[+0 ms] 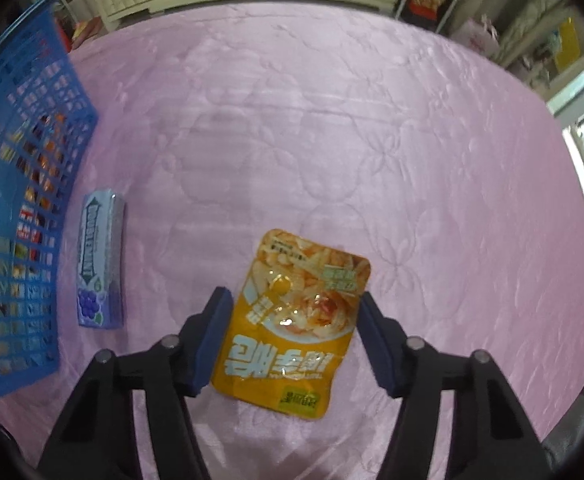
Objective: Organize snacks
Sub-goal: 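Lift the scallion cracker packet with the left tool and carry it over the basket, then drop the scallion cracker packet into the basket while the right tool grasps the orange snack bag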
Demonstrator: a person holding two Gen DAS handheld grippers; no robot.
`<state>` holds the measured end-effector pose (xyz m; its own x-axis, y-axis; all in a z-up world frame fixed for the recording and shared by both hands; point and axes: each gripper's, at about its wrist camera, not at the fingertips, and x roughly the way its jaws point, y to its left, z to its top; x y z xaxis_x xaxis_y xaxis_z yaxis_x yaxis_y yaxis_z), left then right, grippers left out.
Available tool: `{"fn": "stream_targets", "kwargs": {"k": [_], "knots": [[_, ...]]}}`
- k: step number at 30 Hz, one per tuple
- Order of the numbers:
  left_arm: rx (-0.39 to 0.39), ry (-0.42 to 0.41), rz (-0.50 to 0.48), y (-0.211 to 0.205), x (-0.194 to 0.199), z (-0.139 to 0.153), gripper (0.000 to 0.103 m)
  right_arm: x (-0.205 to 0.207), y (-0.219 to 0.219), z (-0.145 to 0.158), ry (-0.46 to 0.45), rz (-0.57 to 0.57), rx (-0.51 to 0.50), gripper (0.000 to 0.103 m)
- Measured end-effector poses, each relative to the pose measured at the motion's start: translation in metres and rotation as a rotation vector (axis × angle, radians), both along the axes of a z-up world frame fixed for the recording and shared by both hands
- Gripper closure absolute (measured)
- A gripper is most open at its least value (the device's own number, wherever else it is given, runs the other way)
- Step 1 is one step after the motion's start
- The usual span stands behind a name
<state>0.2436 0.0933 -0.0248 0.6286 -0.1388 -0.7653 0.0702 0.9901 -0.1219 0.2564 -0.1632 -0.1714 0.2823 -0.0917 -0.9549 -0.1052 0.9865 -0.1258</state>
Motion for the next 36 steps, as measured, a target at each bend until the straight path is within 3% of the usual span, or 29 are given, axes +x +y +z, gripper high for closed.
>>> {"fn": "stream_targets", "kwargs": {"k": [5, 8, 14, 19, 30, 32, 34, 36], "knots": [[0.002, 0.032, 0.010, 0.004, 0.006, -0.008, 0.045, -0.015, 0.024, 0.001, -0.009, 0.060, -0.011, 0.064], [0.004, 0.046, 0.015, 0.006, 0.004, -0.010, 0.045, -0.020, 0.041, 0.003, -0.029, 0.105, -0.050, 0.071], [0.061, 0.085, 0.033, 0.005, 0.000, -0.014, 0.045, -0.031, 0.031, 0.008, -0.021, 0.095, 0.043, 0.073], [0.051, 0.126, 0.022, 0.006, -0.001, -0.023, 0.045, -0.031, 0.020, 0.021, -0.005, 0.077, 0.184, 0.074], [0.106, 0.166, 0.035, -0.003, -0.018, -0.031, 0.044, -0.036, 0.033, 0.102, -0.147, 0.147, 0.246, 0.074], [0.093, 0.163, 0.037, -0.002, -0.023, -0.029, 0.039, -0.043, 0.040, 0.124, -0.185, 0.169, 0.252, 0.074], [0.071, 0.149, 0.034, -0.002, -0.030, -0.025, 0.027, -0.038, 0.045, 0.131, -0.210, 0.198, 0.255, 0.074], [0.045, 0.133, 0.036, 0.000, -0.038, -0.018, 0.027, -0.042, 0.051, 0.140, -0.224, 0.226, 0.266, 0.074]]}}
